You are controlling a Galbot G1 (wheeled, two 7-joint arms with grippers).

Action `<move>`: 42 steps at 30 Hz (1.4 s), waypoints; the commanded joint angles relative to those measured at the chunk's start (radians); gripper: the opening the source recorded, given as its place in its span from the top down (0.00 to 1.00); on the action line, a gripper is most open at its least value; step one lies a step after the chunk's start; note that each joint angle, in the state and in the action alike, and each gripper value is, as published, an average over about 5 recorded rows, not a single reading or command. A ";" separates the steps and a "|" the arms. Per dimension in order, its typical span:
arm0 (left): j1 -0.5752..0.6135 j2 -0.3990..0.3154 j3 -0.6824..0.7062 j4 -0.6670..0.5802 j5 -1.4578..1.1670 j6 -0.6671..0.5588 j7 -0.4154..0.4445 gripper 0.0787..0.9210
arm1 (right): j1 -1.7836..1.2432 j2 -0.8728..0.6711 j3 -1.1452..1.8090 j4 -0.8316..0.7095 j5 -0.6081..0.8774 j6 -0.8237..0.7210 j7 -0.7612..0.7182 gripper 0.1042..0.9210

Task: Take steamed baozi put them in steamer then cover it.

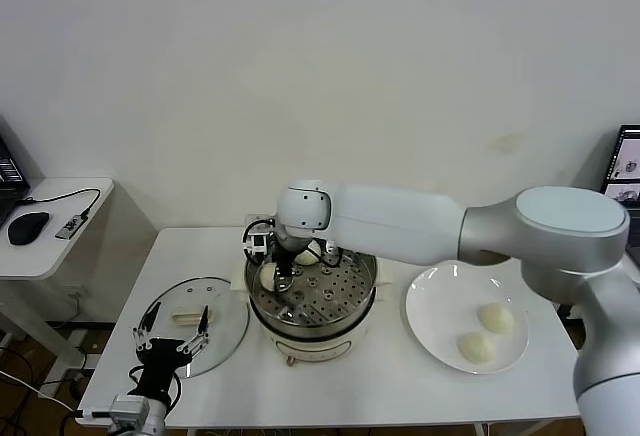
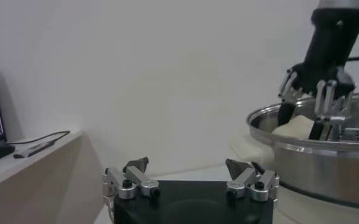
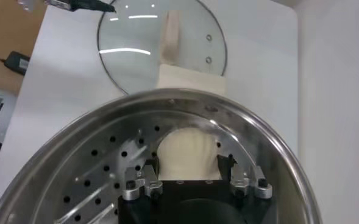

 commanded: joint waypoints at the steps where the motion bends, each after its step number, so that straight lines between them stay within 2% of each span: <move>1: 0.001 0.002 0.002 -0.003 0.008 -0.001 0.005 0.12 | -0.013 0.010 0.011 -0.030 -0.024 0.015 -0.020 0.34; 6: -0.005 0.005 0.010 -0.013 0.011 0.004 0.006 0.12 | 0.074 -0.088 0.028 0.065 -0.041 0.041 -0.119 0.18; 9: -0.009 0.011 0.012 -0.019 0.009 0.010 0.006 0.12 | 0.153 -0.202 0.023 0.166 -0.052 0.066 -0.194 0.13; 19: -0.020 0.022 0.018 -0.027 0.004 0.013 0.006 0.12 | 0.344 -0.770 -0.078 0.484 -0.238 0.257 -0.412 0.12; 27: -0.020 0.020 0.029 -0.025 0.013 0.012 0.004 0.12 | 0.171 -1.089 -0.017 0.582 -0.462 0.385 -0.442 0.12; 33: -0.011 0.011 0.037 -0.038 0.028 0.016 0.002 0.12 | -0.256 -1.198 0.289 0.556 -0.603 0.427 -0.384 0.12; 37: -0.002 0.006 0.035 -0.039 0.039 0.016 0.001 0.12 | -0.526 -1.193 0.482 0.527 -0.659 0.431 -0.354 0.12; 42: 0.012 -0.001 0.025 -0.046 0.048 0.017 0.001 0.12 | -0.670 -1.150 0.592 0.500 -0.686 0.418 -0.340 0.12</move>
